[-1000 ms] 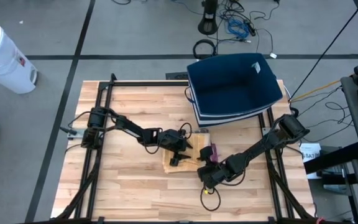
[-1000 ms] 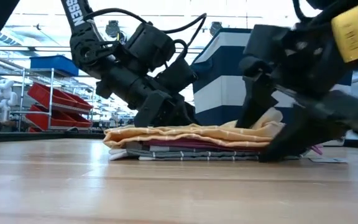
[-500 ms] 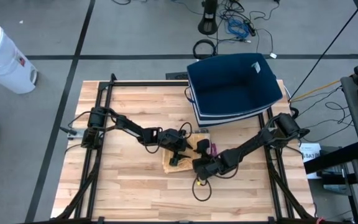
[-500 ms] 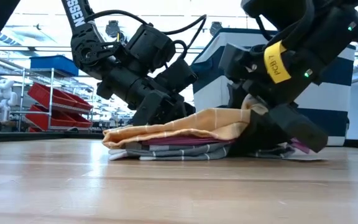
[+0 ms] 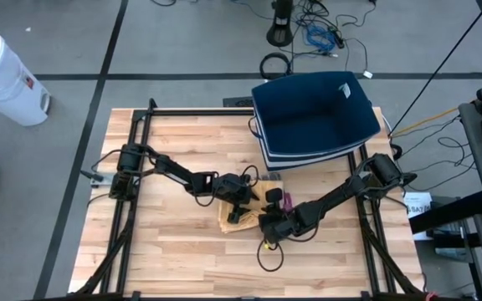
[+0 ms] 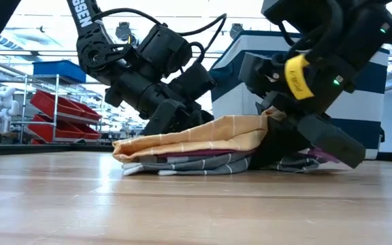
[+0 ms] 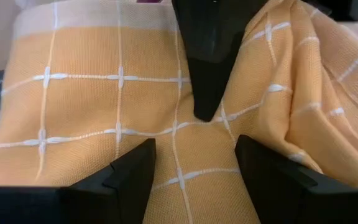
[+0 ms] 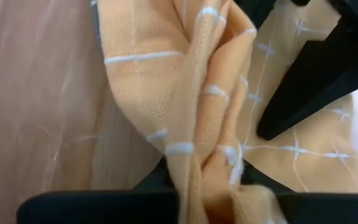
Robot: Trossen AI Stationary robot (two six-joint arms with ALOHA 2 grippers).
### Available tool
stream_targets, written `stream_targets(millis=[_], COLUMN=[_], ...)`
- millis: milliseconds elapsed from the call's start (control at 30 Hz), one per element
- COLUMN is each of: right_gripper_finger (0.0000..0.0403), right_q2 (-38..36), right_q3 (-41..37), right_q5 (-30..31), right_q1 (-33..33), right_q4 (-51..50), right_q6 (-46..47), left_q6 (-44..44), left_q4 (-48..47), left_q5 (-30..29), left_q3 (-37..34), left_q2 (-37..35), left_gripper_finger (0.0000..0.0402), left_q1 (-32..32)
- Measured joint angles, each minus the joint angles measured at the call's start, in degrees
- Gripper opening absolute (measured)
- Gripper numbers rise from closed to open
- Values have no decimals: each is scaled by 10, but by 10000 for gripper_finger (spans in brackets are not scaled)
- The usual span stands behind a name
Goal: Fold towel
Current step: Put the folded stacked towels into the blue laundry bin
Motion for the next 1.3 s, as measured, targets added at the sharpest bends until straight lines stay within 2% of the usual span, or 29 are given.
stream_targets(millis=[267,367,500,633,867,1033,1300], right_gripper_finger=[32,32,32,32,32,32,32], right_q2=[0,-1,-1,0,0,-17,-37], right_q3=[30,34,35,45,77,94,94], right_q5=[-62,-75,-84,-87,-98,-88,-85], right_q1=[-22,-28,-33,-38,-48,-48,-52], right_q4=[-30,-41,-36,-38,-42,-46,-47], right_q6=[41,58,76,97,126,152,179], left_q6=[30,39,10,-20,-36,-37,-41], left_q4=[-50,-91,-114,-111,-85,-97,-126], left_q5=[-62,-75,-85,-97,-193,-288,-325], left_q3=[-5,-3,-3,-2,-2,-1,0], left_q2=[-83,-125,-153,-148,-122,-120,-120], left_gripper_finger=[238,252,283,306,314,314,314], left_q1=[-19,-36,-62,-94,-132,-148,-155])
